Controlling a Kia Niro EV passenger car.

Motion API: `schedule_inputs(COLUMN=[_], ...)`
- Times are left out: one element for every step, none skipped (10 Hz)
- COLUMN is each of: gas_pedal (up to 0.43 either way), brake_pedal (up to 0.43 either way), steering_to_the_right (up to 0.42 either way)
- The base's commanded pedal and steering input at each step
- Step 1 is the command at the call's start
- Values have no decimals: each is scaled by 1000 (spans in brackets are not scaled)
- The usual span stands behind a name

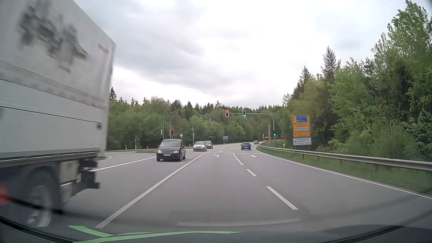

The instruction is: Follow the waypoints while adhering to traffic rules and regulations

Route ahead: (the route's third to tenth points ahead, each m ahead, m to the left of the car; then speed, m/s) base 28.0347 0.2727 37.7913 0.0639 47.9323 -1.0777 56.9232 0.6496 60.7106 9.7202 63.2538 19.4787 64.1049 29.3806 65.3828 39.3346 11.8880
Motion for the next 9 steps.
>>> schedule_inputs(gas_pedal=[0, 0, 0, 0, 0, 0, 0, 0, 0], brake_pedal=[159, 159, 171, 177, 177, 183, 189, 195, 195], steering_to_the_right=[6, 6, 6, 6, 6, 6, 6, 6, 6])
